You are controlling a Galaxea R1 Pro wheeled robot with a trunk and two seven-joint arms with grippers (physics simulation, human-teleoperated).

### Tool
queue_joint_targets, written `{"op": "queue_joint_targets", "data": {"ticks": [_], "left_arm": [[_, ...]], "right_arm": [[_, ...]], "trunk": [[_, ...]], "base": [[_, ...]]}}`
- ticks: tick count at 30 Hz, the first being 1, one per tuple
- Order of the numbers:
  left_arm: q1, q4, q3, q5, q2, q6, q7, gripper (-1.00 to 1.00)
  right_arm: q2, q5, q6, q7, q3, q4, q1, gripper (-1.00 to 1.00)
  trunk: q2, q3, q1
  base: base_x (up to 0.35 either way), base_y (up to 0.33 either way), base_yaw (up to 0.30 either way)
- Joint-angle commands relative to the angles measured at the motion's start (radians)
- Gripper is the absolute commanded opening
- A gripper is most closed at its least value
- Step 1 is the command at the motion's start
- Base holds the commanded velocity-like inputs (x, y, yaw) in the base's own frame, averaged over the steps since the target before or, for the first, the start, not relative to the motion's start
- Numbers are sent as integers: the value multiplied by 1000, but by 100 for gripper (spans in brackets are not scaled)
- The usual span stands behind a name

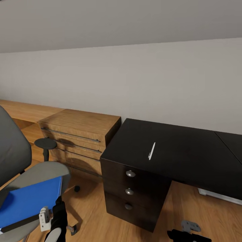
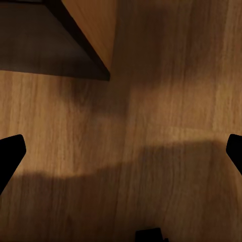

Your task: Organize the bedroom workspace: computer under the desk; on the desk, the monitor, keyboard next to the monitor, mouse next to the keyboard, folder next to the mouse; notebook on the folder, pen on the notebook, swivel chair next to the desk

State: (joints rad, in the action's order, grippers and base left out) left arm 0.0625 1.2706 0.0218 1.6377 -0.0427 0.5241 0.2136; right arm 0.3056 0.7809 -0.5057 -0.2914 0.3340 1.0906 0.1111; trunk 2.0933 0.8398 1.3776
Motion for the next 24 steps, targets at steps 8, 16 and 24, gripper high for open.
{"op": "queue_joint_targets", "data": {"ticks": [8,16,24], "left_arm": [[0,-2,-24,3,0,5,4,100],[0,0,-31,1,0,5,4,100],[0,-1,-42,1,4,5,4,100]], "right_arm": [[1,11,0,-10,3,2,1,100],[1,11,0,-10,3,2,1,100],[1,11,0,-10,5,2,1,100]], "trunk": [[0,1,0],[0,1,0],[0,1,0]], "base": [[7,0,0],[1,0,0],[0,0,0]]}}
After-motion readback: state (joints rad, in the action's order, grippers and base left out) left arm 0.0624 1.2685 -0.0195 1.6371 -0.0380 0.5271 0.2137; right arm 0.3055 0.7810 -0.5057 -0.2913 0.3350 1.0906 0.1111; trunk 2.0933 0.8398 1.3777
